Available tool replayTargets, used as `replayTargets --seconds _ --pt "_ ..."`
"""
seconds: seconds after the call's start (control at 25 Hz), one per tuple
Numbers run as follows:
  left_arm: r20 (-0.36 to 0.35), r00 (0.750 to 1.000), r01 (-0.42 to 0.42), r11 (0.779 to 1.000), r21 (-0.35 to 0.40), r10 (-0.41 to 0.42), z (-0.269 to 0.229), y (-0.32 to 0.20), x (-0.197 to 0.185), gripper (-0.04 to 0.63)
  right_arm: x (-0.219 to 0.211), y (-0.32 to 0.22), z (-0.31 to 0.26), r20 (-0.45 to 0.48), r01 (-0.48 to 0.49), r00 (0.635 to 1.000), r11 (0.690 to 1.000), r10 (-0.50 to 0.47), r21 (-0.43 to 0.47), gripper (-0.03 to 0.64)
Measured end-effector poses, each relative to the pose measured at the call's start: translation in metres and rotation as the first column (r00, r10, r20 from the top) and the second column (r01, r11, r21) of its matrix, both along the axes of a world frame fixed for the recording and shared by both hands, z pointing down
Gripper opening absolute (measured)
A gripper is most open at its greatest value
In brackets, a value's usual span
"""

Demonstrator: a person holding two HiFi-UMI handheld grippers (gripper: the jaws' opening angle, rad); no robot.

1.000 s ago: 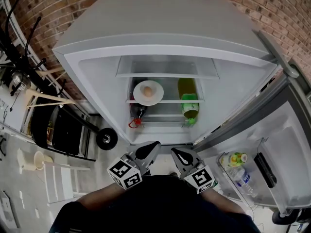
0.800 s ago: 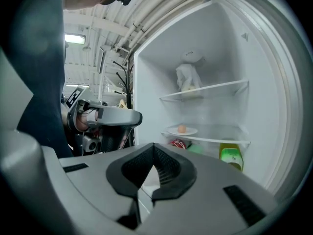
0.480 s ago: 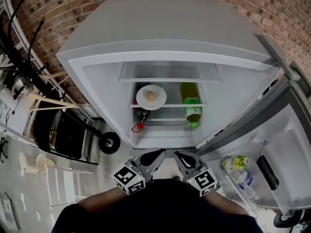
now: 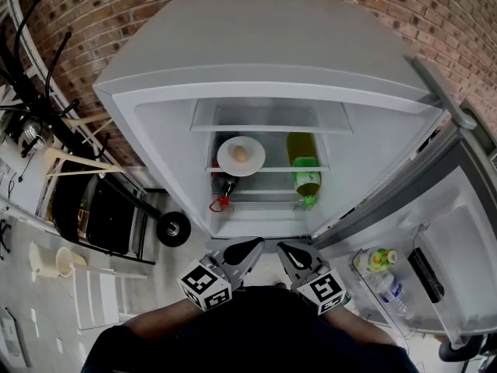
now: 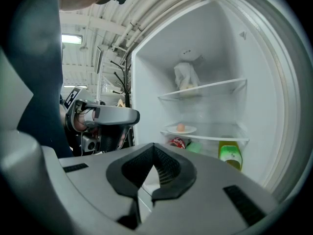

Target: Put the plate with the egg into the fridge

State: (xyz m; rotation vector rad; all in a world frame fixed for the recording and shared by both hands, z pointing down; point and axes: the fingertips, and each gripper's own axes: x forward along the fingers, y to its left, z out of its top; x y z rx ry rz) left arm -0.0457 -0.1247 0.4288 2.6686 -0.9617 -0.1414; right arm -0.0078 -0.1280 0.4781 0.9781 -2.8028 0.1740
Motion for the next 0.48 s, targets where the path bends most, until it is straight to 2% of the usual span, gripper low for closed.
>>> replayTargets --seconds 0.48 --pt "-0.002 1.0 -0.002 1.0 0.001 0.002 0.0001 -0.0007 -0.001 0.006 -0.0005 -0.0007 -0.0008 0.005 -0.008 1.0 1.0 0.008 0.001 0.009"
